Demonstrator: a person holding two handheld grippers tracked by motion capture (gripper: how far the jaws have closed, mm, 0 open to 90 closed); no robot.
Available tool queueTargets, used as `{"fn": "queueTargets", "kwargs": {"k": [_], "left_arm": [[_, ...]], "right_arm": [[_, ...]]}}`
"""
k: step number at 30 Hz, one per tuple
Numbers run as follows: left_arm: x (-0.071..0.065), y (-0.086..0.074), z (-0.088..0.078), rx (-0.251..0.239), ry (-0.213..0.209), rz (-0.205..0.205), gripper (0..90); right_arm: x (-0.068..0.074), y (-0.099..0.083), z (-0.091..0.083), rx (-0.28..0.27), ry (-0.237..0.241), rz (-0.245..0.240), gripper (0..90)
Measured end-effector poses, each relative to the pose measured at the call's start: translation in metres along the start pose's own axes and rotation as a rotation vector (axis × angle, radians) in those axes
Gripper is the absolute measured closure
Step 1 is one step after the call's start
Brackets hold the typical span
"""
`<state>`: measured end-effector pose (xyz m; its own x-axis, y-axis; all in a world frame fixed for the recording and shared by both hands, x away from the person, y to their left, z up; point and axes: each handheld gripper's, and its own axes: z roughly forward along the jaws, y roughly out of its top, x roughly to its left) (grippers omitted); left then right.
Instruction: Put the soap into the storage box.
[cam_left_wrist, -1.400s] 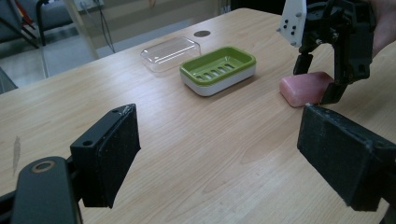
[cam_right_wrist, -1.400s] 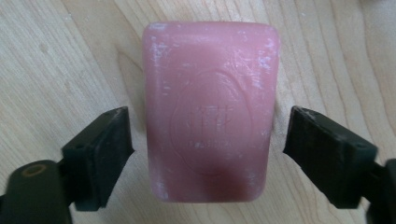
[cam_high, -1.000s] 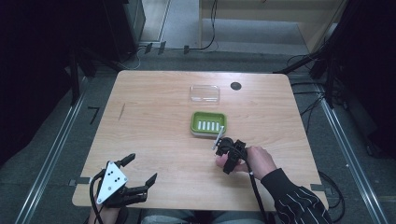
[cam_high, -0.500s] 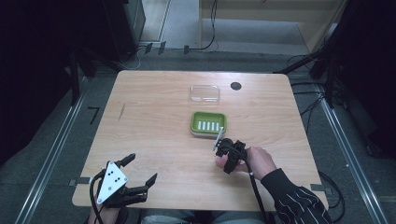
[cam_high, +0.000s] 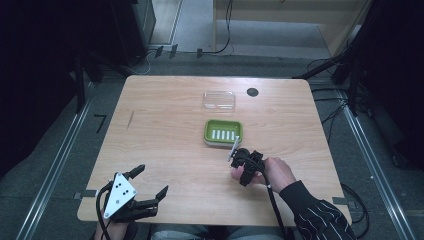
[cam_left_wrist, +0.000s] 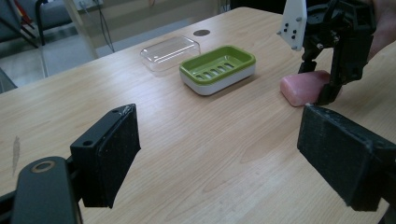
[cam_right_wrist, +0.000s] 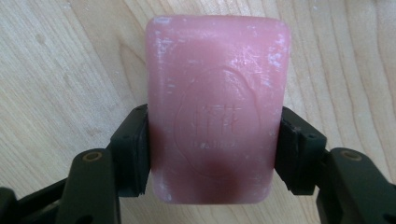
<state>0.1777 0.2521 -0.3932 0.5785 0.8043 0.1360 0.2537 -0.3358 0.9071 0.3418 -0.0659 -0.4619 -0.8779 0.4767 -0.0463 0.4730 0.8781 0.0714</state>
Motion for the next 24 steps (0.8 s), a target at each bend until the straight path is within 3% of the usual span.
{"fn": "queueTargets", "kwargs": {"k": [24], "left_arm": [[0.0,0.0,0.0,0.0,0.003,0.001,13.9]], "right_arm": [[-0.004,-0.003,-0.018,-0.073,-0.027,0.016,38.4]]}}
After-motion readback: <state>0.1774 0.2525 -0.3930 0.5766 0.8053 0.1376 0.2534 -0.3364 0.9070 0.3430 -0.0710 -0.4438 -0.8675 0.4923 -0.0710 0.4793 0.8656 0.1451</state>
